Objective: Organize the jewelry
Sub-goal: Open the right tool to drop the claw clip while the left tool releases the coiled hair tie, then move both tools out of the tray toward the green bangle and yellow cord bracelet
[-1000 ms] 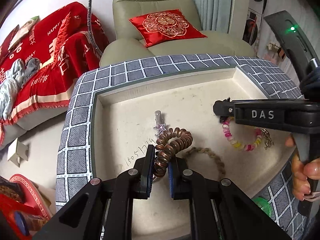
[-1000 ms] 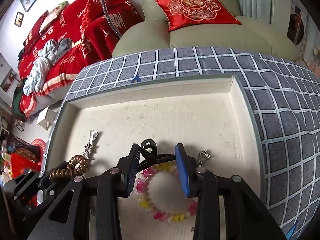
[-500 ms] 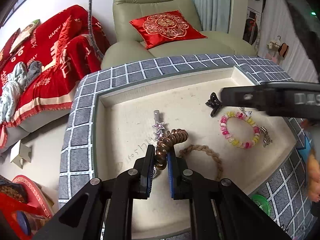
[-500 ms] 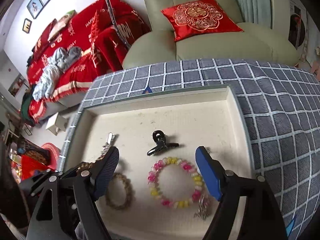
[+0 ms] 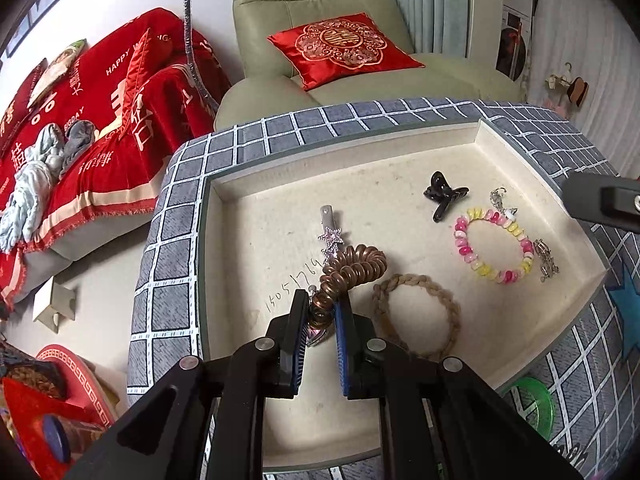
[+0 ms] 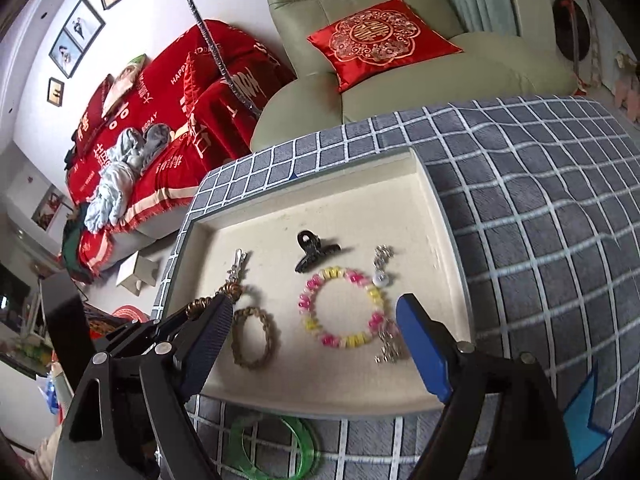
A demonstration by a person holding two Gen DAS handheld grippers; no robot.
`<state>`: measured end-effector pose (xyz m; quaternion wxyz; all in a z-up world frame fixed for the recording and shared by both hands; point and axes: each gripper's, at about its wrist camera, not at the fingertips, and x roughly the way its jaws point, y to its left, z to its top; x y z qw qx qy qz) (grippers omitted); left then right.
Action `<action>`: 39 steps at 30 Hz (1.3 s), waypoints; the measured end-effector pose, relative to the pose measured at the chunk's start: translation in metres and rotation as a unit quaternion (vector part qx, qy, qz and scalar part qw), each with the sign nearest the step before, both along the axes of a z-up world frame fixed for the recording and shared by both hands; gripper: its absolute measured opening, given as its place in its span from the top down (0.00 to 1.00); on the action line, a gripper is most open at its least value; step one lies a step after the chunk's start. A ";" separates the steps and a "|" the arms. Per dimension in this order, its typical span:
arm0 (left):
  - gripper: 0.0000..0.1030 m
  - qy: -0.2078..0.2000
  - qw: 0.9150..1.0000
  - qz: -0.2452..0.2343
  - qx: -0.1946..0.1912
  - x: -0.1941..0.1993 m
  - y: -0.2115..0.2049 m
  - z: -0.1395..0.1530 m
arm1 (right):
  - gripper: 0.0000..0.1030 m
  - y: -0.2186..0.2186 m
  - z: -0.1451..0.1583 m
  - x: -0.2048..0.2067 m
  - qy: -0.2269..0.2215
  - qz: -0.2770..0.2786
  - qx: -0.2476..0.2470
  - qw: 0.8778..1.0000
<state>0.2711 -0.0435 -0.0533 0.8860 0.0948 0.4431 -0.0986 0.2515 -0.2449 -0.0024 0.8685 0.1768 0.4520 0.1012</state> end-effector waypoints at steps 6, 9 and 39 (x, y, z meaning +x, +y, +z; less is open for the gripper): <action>0.00 -0.039 0.999 0.017 0.003 -0.009 0.002 0.011 | 0.16 -0.009 0.004 -0.017 -0.007 -0.022 -0.003 1.000; 0.00 -0.037 0.999 0.010 0.005 -0.011 0.001 0.016 | 0.16 -0.012 0.005 -0.025 -0.007 -0.027 -0.014 1.000; 0.00 0.019 0.998 -0.014 -0.056 -0.104 0.002 0.003 | 0.16 0.017 -0.029 -0.178 0.043 0.056 -0.093 0.993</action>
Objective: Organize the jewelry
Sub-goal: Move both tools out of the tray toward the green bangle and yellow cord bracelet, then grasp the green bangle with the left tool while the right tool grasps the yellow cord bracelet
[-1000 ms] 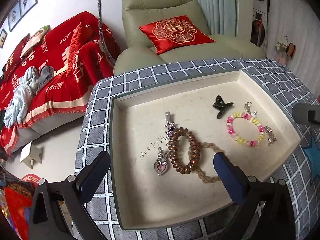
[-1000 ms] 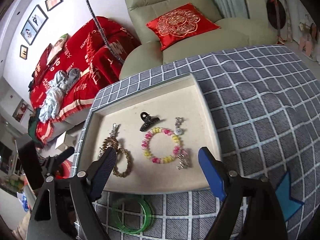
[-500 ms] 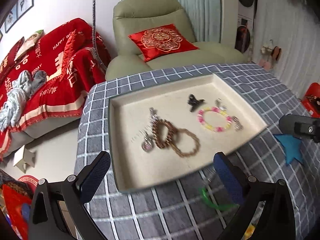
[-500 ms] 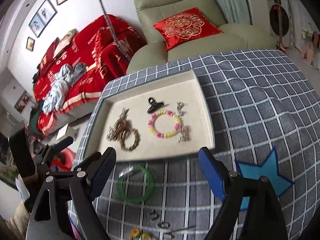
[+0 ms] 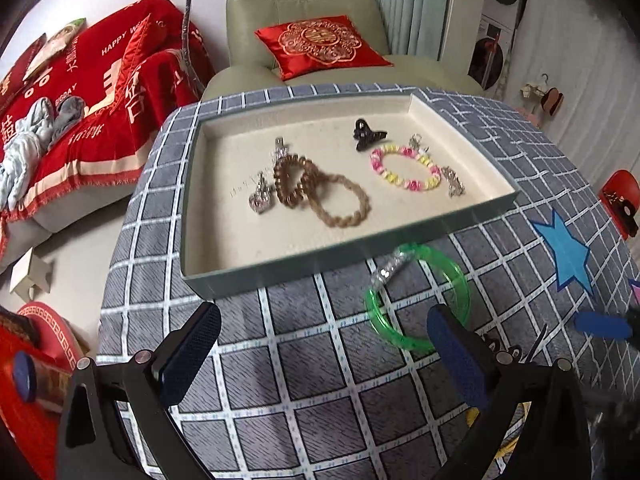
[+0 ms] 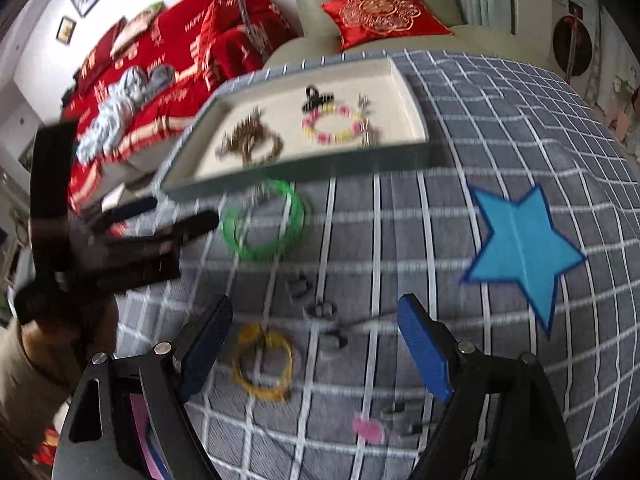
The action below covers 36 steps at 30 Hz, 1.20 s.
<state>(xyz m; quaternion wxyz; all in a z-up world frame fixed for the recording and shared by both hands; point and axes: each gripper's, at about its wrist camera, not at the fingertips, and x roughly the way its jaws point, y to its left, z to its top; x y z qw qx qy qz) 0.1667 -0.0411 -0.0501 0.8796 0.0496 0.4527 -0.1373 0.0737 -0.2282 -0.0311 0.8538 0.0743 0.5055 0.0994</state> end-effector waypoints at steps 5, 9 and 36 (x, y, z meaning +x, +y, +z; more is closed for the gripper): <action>0.00 0.020 1.000 0.007 -0.005 0.004 -0.005 -0.010 | 0.16 0.013 -0.011 -0.011 0.012 0.020 -0.013 1.000; 0.00 0.028 1.000 0.005 -0.007 0.007 -0.008 -0.014 | 0.16 0.028 -0.015 -0.014 0.008 0.041 -0.036 0.998; 0.74 0.031 0.998 -0.045 0.011 0.006 -0.040 -0.020 | 0.90 0.048 -0.020 -0.026 -0.020 0.041 -0.077 0.996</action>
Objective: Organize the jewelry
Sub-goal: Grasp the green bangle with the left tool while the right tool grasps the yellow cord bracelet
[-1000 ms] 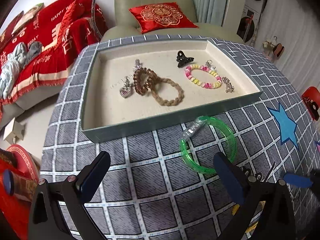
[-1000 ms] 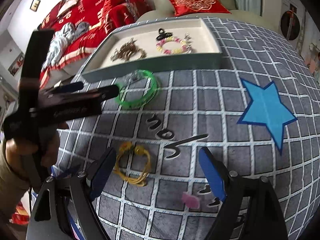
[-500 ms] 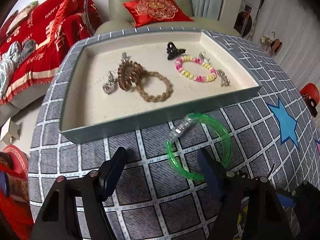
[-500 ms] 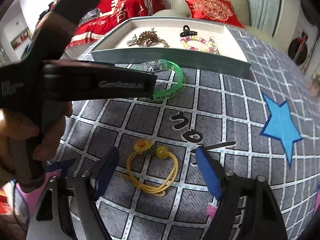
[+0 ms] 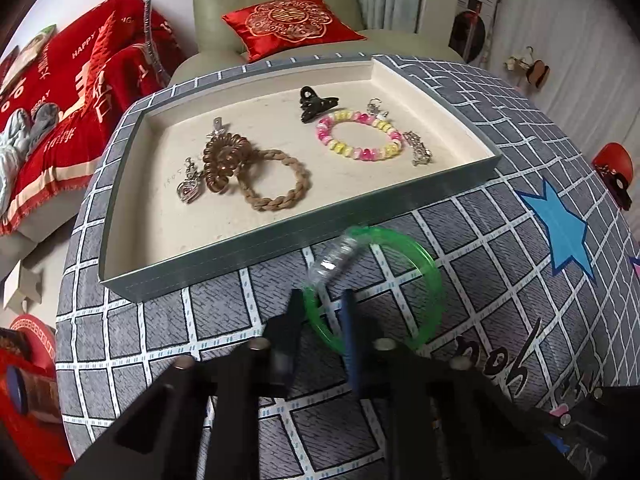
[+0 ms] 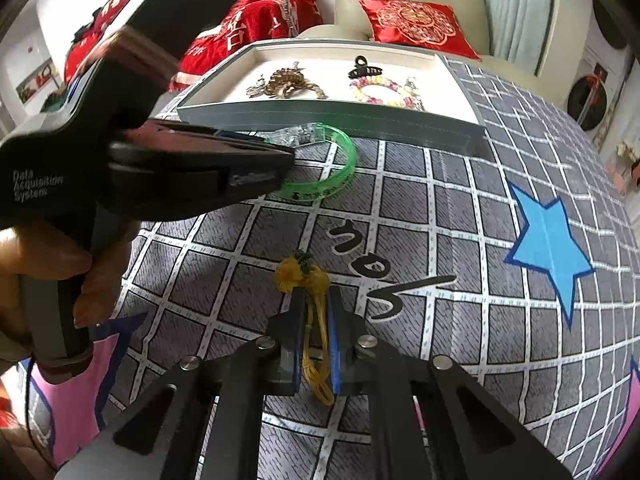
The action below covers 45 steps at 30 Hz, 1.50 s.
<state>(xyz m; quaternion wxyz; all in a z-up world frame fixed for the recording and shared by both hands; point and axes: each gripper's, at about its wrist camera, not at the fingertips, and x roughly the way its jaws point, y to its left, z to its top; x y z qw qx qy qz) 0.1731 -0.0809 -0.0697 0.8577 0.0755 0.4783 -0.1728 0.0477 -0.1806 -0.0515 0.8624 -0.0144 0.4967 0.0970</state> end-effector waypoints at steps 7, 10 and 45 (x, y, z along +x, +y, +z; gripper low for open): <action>0.77 0.001 1.000 -0.007 -0.023 -0.009 0.005 0.002 | 0.91 -0.023 0.011 -0.002 -0.004 -0.025 0.038 0.999; 0.77 -0.004 1.000 -0.008 -0.028 -0.013 0.009 0.006 | 0.91 -0.030 0.018 -0.004 -0.009 -0.032 0.050 0.998; 0.77 -0.042 0.996 0.039 -0.069 -0.033 0.076 0.044 | 0.96 -0.035 0.030 0.012 -0.011 -0.040 0.075 0.996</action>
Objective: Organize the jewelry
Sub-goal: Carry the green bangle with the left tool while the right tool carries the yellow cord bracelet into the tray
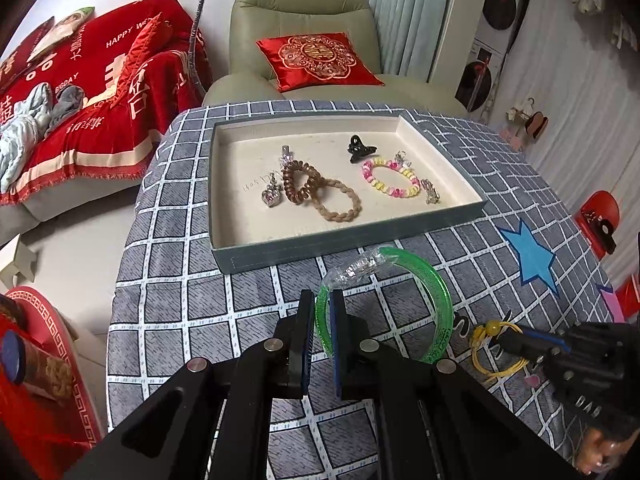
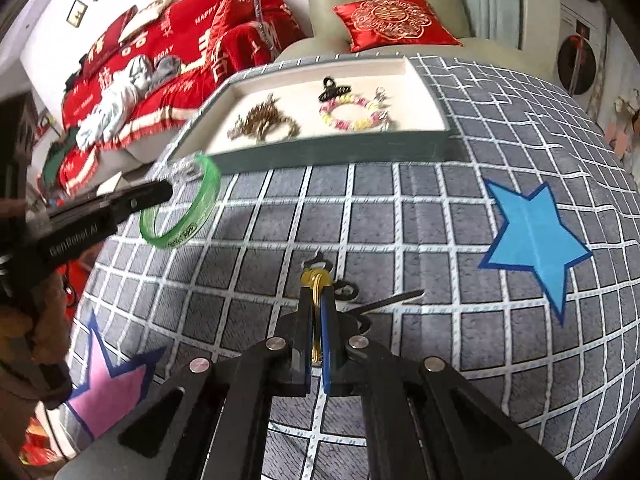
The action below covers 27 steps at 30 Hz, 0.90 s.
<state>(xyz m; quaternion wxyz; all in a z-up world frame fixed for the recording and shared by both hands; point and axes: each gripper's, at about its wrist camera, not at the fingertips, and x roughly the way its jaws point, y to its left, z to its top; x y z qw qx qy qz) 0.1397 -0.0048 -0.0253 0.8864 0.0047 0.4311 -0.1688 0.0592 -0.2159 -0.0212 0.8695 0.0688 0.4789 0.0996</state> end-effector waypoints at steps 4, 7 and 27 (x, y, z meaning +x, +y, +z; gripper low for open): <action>0.77 -0.005 1.000 0.003 -0.002 0.002 0.004 0.005 | 0.96 -0.007 0.009 0.006 -0.008 -0.010 0.018 1.000; 0.77 -0.007 1.000 0.006 -0.005 0.003 0.007 0.007 | 0.96 -0.013 0.016 0.009 -0.013 -0.014 0.034 0.999; 0.77 -0.003 1.000 0.006 -0.005 0.001 0.006 0.004 | 0.44 0.022 -0.032 0.020 0.020 0.029 -0.079 0.996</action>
